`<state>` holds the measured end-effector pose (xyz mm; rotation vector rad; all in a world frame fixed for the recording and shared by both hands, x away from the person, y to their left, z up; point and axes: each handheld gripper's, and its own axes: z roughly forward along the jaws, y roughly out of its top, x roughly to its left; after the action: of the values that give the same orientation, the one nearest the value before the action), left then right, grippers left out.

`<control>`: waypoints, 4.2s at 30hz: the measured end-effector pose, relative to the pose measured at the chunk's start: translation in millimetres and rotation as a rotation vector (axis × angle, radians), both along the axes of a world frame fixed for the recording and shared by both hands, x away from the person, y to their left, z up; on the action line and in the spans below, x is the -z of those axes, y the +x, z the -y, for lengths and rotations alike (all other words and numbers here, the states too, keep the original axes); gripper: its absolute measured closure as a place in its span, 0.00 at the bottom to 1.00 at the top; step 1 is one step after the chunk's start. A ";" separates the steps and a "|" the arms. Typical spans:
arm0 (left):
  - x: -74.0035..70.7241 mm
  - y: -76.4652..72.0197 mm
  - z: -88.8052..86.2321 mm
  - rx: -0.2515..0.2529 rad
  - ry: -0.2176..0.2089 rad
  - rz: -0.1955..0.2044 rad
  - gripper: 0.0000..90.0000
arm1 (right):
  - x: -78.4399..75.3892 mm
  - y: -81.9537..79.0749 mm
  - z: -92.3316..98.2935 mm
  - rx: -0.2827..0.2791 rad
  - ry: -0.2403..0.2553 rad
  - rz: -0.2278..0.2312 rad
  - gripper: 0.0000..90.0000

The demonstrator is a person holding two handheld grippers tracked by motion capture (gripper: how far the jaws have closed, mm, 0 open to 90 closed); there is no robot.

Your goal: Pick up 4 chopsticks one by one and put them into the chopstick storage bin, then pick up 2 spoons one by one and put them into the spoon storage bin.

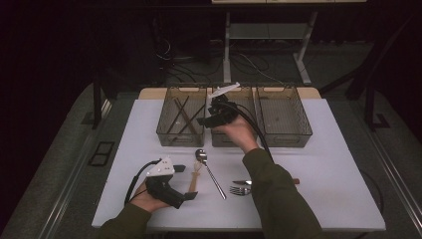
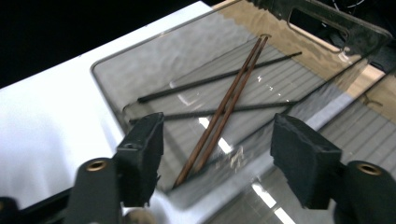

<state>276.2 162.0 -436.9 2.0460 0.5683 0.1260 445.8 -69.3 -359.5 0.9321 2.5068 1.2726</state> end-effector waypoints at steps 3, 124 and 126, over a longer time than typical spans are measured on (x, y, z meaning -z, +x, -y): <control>0.2 -0.1 0.0 -0.004 0.001 -0.003 0.00 | 1.6 -10.8 12.3 -0.017 -0.010 0.007 0.32; 4.8 24.0 40.6 -0.146 0.302 -0.076 0.74 | 79.5 -192.0 219.3 0.143 -0.026 0.064 0.13; 4.6 22.5 42.9 -0.131 0.312 -0.063 0.75 | 79.3 -192.0 219.4 0.143 -0.025 0.064 0.13</control>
<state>298.7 119.1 -441.5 2.3200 0.7614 0.2421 253.7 -288.7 -438.8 1.0276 2.3555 1.2047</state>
